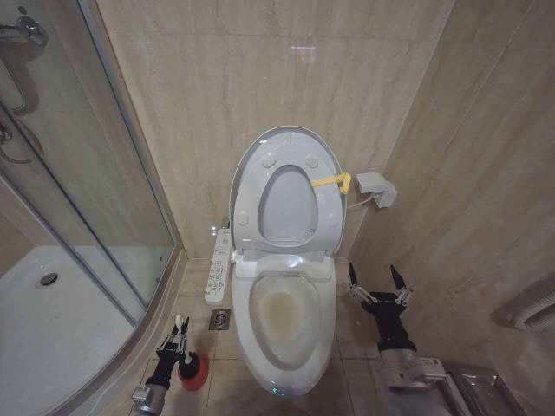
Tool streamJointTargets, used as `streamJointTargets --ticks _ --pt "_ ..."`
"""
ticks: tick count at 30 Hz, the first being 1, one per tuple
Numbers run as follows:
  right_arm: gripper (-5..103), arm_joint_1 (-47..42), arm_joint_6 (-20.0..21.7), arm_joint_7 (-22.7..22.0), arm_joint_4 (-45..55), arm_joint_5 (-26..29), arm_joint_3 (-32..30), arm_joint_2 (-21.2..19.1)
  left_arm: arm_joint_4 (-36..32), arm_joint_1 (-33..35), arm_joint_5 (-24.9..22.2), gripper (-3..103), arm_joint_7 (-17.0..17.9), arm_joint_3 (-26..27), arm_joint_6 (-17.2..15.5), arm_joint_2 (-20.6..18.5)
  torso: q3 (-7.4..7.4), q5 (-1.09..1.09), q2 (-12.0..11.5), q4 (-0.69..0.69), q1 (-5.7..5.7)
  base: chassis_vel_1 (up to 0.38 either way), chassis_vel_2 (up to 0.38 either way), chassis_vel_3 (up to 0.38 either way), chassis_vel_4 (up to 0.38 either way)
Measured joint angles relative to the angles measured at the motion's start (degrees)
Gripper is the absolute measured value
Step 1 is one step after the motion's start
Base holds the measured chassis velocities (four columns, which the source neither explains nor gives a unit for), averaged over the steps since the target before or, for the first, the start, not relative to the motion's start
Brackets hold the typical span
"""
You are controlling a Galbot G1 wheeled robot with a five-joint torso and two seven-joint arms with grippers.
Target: Open the toilet lid, clean the toilet bowl with a toilet brush, close the toilet lid, and flush.
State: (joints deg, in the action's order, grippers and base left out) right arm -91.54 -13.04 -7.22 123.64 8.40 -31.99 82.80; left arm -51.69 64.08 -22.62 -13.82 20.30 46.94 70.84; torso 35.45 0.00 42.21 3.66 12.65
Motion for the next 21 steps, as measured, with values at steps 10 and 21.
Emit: streamJointTargets --ticks 10,21 --pt "100 0.00 0.00 0.00 0.00 0.00 0.00 0.00 5.61 -2.44 -0.02 19 -3.82 -1.60 0.00 0.84 0.00 0.00 0.00 0.00 0.00 0.000 0.000 0.000 0.000" --pt "100 0.00 0.00 0.00 0.00 0.00 0.00 0.00 3.58 -0.45 2.35 16 0.63 -1.85 -0.17 1.04 -0.01 0.00 0.01 0.00 -0.01 0.000 0.000 0.000 0.000"
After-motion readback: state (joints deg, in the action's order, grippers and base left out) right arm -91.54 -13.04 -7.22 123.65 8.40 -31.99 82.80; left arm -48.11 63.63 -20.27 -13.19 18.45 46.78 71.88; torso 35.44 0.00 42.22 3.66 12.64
